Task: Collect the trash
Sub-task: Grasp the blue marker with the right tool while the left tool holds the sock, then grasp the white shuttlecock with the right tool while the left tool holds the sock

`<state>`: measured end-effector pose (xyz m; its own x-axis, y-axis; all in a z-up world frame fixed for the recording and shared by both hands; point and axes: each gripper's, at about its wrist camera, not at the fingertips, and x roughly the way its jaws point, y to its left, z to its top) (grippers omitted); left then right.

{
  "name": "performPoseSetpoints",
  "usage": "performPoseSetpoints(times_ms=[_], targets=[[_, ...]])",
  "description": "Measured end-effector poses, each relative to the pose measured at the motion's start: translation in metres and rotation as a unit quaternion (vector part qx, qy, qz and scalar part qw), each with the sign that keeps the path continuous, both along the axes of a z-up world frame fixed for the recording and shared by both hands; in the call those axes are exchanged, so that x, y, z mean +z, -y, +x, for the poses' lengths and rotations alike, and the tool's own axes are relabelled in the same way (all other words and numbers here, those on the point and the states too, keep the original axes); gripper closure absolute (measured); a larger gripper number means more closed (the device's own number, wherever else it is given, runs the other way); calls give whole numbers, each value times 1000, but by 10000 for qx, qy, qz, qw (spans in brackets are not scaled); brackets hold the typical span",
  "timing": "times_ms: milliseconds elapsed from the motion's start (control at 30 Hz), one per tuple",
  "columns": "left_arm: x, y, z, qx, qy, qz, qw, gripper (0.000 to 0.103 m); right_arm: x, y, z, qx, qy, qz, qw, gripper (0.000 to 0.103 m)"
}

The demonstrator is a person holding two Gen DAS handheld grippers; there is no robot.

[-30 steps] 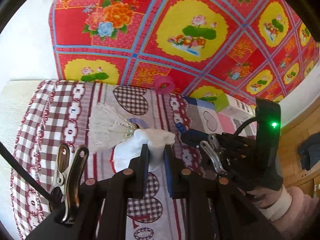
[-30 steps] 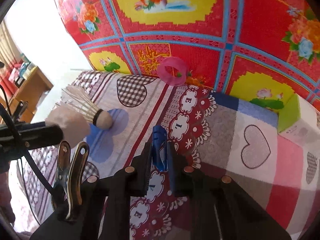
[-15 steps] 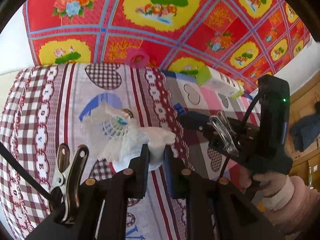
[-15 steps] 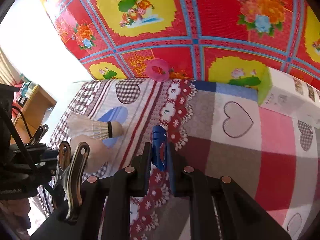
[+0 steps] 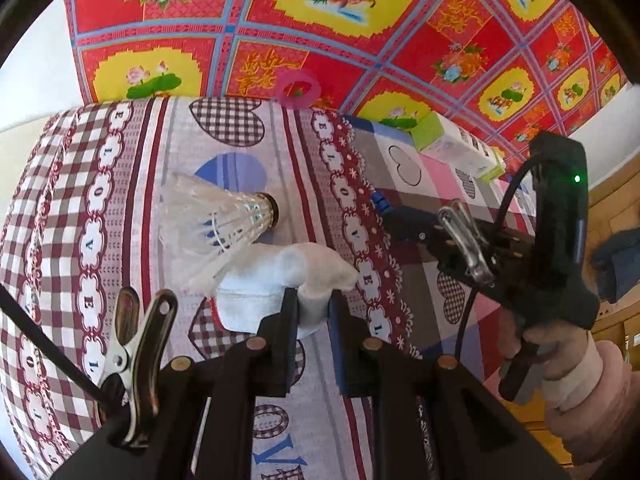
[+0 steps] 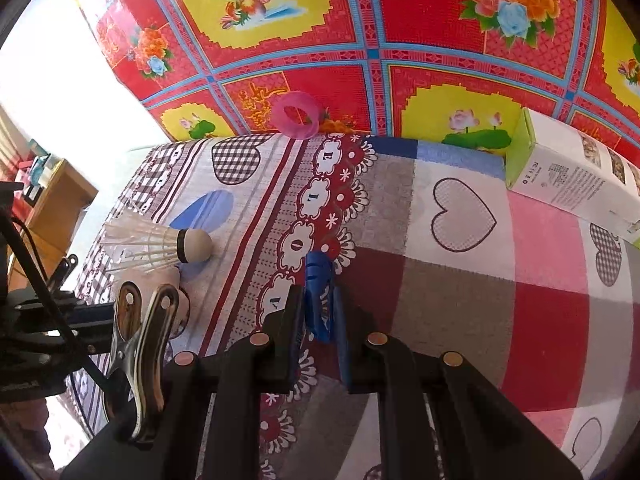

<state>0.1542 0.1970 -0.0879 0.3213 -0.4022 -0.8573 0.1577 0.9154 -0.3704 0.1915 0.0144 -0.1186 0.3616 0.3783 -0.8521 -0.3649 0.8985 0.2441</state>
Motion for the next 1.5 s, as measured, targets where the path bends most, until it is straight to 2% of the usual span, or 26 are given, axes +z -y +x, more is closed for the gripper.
performPoseSetpoints(times_ms=[200, 267, 400, 433, 467, 600, 767, 933, 1133, 1233, 1367, 1400, 1433, 1500], targets=[[-9, 0, -5, 4, -97, 125, 9999, 88, -3, 5, 2, -43, -180, 18, 9998, 86], [-12, -2, -7, 38, -147, 133, 9998, 88, -4, 6, 3, -72, -212, 13, 9997, 77], [-14, -7, -10, 89, -199, 120, 9997, 88, -2, 5, 2, -45, -200, 24, 9998, 73], [-13, -8, -11, 94, -195, 136, 9997, 88, 0, 3, 2, -25, -160, -2, 9999, 69], [-13, -9, -12, 94, -192, 157, 9996, 88, 4, -1, 1, 54, -90, -11, 9999, 65], [-12, -12, -15, 87, -206, 214, 9995, 88, 14, -21, 0, 549, -6, 97, 9984, 64], [-13, -17, -21, 66, -240, 189, 9995, 88, 19, -59, -1, 1364, -45, 306, 9902, 56], [-16, -22, -30, 90, -333, 72, 9994, 88, 16, -94, 0, 2128, -97, 373, 9763, 56], [-17, -29, -38, 156, -352, 7, 9993, 88, 1, -119, 9, 2456, -304, 433, 9679, 55], [-17, -32, -41, 207, -360, -38, 9991, 88, -2, -133, 10, 2619, -253, 402, 9639, 55], [-15, -39, -47, 267, -348, -35, 9990, 88, -4, -146, 11, 2672, -142, 324, 9630, 55], [-15, -40, -48, 287, -347, -33, 9990, 88, -4, -148, 13, 2617, -132, 363, 9644, 58], [-15, -42, -48, 293, -349, -33, 9990, 88, -5, -148, 14, 2553, -172, 396, 9659, 69], [-15, -44, -49, 300, -348, -30, 9989, 88, -5, -146, 17, 2389, -233, 456, 9697, 69]])
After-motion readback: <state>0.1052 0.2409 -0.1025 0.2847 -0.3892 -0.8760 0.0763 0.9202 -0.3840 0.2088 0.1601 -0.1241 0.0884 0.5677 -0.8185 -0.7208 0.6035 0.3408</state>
